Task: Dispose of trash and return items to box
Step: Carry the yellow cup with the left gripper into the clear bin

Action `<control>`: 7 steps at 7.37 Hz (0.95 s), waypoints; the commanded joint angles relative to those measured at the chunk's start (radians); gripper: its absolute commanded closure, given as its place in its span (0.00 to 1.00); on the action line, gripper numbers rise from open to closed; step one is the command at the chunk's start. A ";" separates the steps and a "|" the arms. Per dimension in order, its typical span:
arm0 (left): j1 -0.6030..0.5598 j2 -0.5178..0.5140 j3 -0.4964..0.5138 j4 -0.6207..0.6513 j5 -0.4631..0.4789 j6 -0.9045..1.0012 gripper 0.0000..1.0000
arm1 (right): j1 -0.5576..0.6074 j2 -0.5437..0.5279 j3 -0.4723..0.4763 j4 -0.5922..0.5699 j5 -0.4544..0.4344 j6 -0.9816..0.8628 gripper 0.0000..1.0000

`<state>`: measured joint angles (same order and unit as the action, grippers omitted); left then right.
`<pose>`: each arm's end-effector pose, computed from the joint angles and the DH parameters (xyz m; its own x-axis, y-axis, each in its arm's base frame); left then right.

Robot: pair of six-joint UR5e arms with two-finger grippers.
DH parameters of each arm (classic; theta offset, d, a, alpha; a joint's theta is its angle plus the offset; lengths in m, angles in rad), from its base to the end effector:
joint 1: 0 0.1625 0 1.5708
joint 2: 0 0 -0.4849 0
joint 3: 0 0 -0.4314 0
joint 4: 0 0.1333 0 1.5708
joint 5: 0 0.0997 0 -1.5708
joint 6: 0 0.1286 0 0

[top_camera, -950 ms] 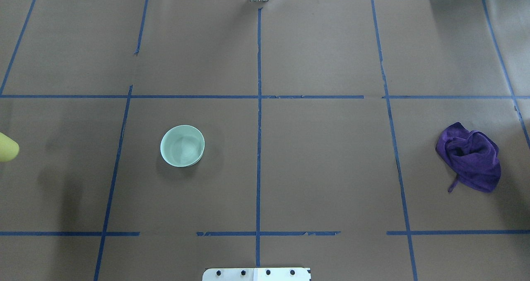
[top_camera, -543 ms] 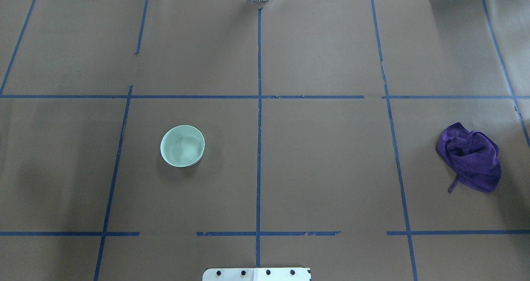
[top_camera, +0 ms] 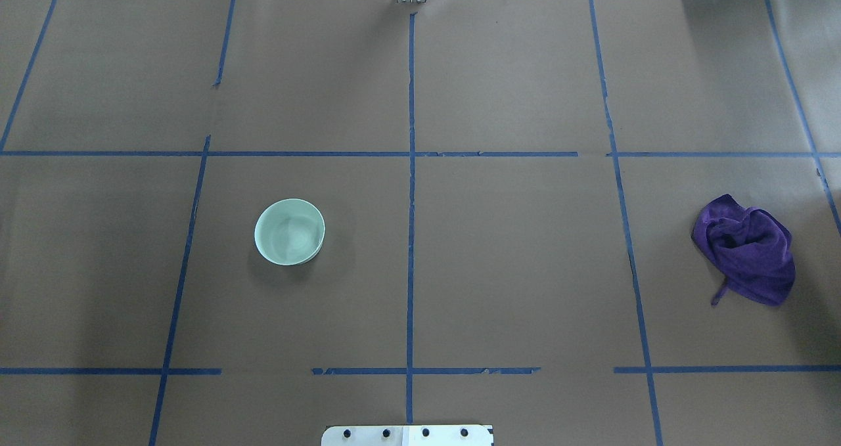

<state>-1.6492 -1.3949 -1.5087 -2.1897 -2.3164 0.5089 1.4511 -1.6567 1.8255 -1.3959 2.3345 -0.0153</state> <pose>-0.0821 -0.4570 0.7923 0.6923 0.6202 -0.3689 -0.3030 0.7137 0.6315 -0.0167 -0.5105 0.6270 0.6875 -0.3319 0.6459 0.1230 0.9298 0.3469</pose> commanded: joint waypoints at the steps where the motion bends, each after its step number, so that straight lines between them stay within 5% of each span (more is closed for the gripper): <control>1: 0.102 0.071 0.071 -0.293 -0.011 -0.275 1.00 | 0.000 0.000 0.000 0.000 0.000 0.000 0.00; 7: 0.250 0.132 0.094 -0.357 -0.141 -0.323 1.00 | 0.000 0.000 0.001 0.000 -0.003 0.000 0.00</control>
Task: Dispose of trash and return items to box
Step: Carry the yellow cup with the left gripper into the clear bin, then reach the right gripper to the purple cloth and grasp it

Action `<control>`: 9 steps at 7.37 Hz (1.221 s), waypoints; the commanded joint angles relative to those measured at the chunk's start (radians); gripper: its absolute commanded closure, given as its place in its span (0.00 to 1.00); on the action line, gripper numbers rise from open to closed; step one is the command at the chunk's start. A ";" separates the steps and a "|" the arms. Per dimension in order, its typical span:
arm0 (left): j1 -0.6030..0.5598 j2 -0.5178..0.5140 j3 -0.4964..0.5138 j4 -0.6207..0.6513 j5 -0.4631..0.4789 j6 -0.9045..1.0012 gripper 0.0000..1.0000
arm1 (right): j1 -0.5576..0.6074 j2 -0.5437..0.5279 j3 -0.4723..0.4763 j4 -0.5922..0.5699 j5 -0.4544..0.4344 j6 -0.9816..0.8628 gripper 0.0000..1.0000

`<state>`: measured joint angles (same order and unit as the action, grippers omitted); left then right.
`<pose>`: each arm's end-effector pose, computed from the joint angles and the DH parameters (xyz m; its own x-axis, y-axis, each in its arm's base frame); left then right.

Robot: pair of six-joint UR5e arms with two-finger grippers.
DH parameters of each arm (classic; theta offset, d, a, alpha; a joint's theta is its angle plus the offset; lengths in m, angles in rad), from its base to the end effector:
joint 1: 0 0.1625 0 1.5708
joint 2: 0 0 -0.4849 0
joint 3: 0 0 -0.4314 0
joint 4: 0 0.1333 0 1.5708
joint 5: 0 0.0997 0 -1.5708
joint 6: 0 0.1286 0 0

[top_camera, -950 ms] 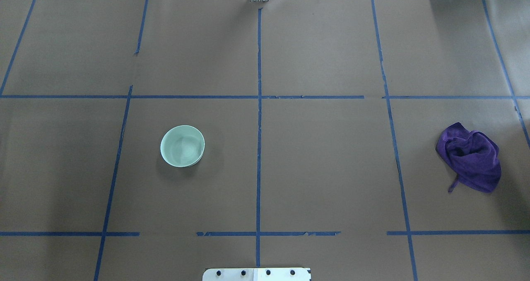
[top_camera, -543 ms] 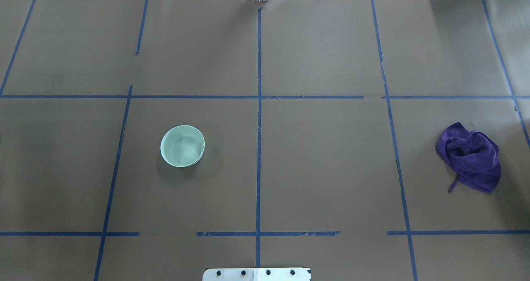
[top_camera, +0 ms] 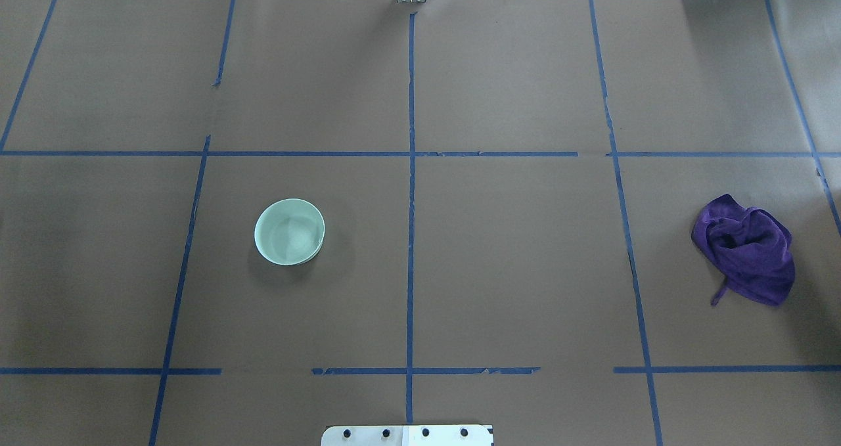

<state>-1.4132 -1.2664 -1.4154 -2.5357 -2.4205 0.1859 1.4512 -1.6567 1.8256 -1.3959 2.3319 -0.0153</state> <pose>0.0217 -0.3708 0.8426 0.5593 0.6143 -0.5565 -0.2450 0.7639 0.5971 -0.0164 -0.5106 0.6272 0.6894 -0.3315 0.6441 0.1229 0.9298 0.3470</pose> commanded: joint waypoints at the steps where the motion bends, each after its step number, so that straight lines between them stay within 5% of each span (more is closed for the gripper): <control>1: 0.017 0.004 0.001 -0.014 -0.035 0.007 0.49 | 0.000 0.000 0.000 0.000 0.000 0.000 0.00; 2: 0.017 0.004 0.003 -0.015 -0.035 0.027 0.00 | 0.000 0.000 0.000 0.000 0.000 0.000 0.00; 6: 0.014 -0.042 -0.100 0.019 -0.035 0.018 0.00 | -0.002 0.015 0.013 0.018 0.007 0.005 0.00; 9: -0.033 -0.198 -0.252 0.404 0.028 0.017 0.00 | -0.191 0.021 0.040 0.288 -0.066 0.339 0.00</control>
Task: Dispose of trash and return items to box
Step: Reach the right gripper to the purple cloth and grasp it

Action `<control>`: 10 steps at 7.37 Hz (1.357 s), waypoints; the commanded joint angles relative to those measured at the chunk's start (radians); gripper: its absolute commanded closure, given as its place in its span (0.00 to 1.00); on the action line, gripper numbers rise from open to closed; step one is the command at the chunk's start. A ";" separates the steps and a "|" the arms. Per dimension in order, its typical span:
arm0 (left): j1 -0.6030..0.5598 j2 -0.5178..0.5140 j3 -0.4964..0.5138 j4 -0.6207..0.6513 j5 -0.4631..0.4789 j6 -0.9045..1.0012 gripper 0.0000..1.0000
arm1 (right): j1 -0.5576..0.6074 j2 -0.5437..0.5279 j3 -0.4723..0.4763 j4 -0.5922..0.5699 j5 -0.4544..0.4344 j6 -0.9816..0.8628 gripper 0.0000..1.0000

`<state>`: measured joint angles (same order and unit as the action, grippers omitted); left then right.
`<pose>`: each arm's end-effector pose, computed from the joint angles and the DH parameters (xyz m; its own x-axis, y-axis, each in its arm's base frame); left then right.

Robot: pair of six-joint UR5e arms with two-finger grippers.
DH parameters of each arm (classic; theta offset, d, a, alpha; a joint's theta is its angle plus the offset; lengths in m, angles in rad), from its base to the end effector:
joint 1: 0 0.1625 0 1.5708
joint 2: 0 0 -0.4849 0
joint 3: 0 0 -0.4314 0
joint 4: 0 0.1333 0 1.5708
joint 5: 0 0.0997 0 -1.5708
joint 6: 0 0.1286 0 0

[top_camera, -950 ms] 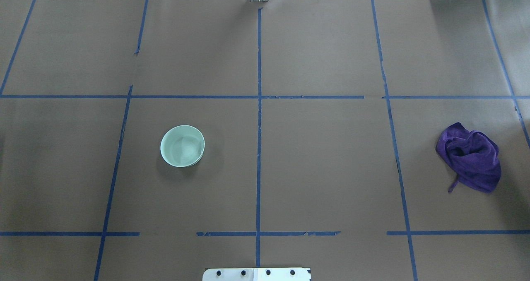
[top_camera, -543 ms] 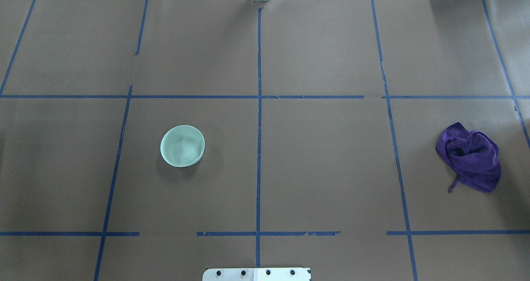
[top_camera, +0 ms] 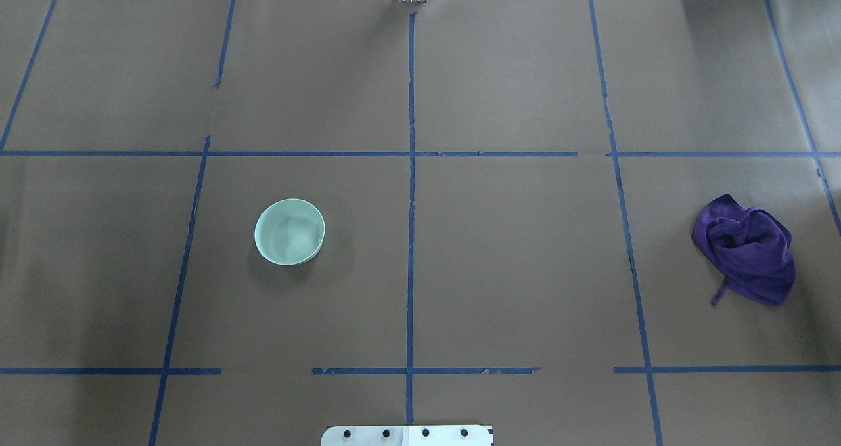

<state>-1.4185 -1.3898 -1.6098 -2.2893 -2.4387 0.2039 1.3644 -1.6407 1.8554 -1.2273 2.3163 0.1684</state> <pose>0.0363 -0.4686 0.7159 0.5382 0.6664 -0.5160 -0.2412 0.7084 0.6633 -0.0619 -0.5206 0.5816 0.6655 -0.3560 0.6560 0.0632 0.9026 0.4257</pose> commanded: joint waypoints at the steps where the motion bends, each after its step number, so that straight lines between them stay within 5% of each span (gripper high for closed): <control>1: -0.045 -0.147 -0.096 0.272 0.129 -0.003 0.00 | -0.186 -0.004 0.028 0.197 -0.101 0.353 0.00; 3: -0.045 -0.189 -0.148 0.341 0.162 -0.067 0.00 | -0.366 -0.124 0.033 0.366 -0.229 0.558 0.00; 6: -0.045 -0.209 -0.150 0.341 0.161 -0.072 0.00 | -0.415 -0.238 0.025 0.400 -0.317 0.391 0.08; 7: -0.045 -0.209 -0.150 0.341 0.162 -0.072 0.00 | -0.439 -0.240 0.007 0.399 -0.330 0.384 0.34; 8: -0.045 -0.209 -0.150 0.340 0.162 -0.072 0.00 | -0.455 -0.237 0.008 0.396 -0.334 0.384 0.85; 9: -0.046 -0.209 -0.150 0.340 0.162 -0.072 0.00 | -0.456 -0.231 0.010 0.396 -0.333 0.382 1.00; 10: -0.046 -0.209 -0.151 0.340 0.162 -0.072 0.00 | -0.456 -0.228 0.019 0.396 -0.331 0.381 1.00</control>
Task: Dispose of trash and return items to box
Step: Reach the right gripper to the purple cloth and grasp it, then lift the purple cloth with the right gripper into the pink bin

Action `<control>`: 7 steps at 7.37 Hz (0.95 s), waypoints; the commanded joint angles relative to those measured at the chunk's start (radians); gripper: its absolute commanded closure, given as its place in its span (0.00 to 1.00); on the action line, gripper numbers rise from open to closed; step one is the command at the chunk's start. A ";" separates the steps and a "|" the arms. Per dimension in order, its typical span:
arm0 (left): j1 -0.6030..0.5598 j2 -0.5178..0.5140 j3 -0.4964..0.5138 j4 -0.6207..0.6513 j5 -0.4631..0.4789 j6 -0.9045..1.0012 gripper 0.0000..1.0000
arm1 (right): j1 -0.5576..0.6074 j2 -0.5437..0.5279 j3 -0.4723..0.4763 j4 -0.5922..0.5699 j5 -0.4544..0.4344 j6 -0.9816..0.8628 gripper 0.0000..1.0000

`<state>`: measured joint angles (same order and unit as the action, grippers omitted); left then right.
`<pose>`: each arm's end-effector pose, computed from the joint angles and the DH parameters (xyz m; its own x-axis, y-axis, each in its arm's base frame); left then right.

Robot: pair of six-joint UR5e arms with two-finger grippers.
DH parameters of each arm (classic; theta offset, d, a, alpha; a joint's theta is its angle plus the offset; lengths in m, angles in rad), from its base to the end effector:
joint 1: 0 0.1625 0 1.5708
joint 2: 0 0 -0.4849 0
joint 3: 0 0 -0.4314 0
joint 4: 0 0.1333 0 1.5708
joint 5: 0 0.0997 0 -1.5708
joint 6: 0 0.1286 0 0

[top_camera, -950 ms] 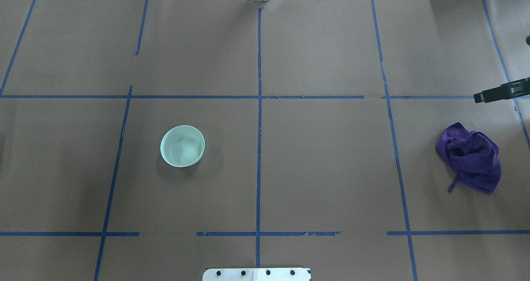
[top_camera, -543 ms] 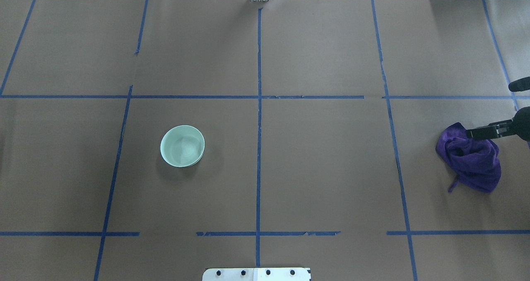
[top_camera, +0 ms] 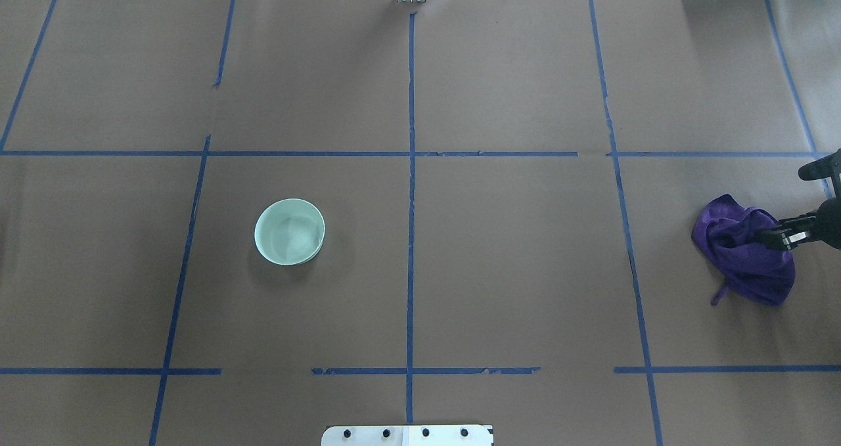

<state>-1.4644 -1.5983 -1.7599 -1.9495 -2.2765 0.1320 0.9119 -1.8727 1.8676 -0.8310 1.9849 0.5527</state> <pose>0.0111 -0.5742 0.5796 0.7004 0.5470 -0.4585 -0.1817 0.7579 0.6266 -0.2050 -0.3979 0.6482 0.7140 -0.3506 0.6060 0.0934 0.9056 0.4138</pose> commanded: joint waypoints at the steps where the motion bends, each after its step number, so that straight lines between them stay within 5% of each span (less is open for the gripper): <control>1: -0.001 0.000 -0.003 0.000 -0.001 0.000 0.00 | -0.002 0.015 0.010 0.000 0.009 -0.004 1.00; 4: -0.001 0.000 -0.004 0.000 -0.003 0.000 0.00 | 0.080 0.017 0.126 -0.139 0.110 -0.034 1.00; 7: -0.001 0.000 -0.012 0.000 -0.003 0.000 0.00 | 0.431 0.024 0.323 -0.597 0.289 -0.512 1.00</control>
<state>-1.4650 -1.5985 -1.7692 -1.9497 -2.2794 0.1320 1.1884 -1.8529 2.1183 -1.2282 2.2034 0.2654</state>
